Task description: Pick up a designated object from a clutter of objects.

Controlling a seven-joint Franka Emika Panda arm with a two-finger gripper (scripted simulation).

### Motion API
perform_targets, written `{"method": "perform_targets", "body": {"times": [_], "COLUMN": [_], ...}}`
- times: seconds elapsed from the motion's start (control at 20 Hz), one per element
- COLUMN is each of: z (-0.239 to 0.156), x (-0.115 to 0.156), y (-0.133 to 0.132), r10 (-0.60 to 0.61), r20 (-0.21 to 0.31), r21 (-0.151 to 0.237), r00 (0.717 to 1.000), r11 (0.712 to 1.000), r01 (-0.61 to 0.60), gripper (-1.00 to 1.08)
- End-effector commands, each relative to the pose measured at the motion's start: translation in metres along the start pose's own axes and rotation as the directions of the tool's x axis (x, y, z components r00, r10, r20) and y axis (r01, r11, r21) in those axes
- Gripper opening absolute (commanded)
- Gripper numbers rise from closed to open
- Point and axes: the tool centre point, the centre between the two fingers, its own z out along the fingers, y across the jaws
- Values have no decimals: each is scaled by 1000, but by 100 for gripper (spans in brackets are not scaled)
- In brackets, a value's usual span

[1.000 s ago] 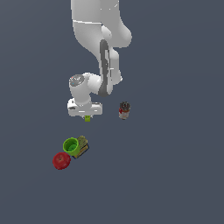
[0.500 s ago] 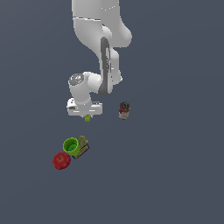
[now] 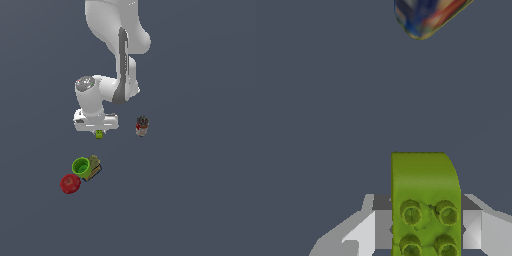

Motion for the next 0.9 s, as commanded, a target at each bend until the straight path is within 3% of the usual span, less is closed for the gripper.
{"method": "perform_targets", "body": {"times": [0.0,0.85], "z": [-18,-163], "x": [11,97], "y": [-3,-24], "r10": [0,1], "r20": [0,1], "r21": [-1,-4], "r00": [1000,1000], "r11": [1000,1000], "r01": [0,-1], "gripper": [-100,-100]}}
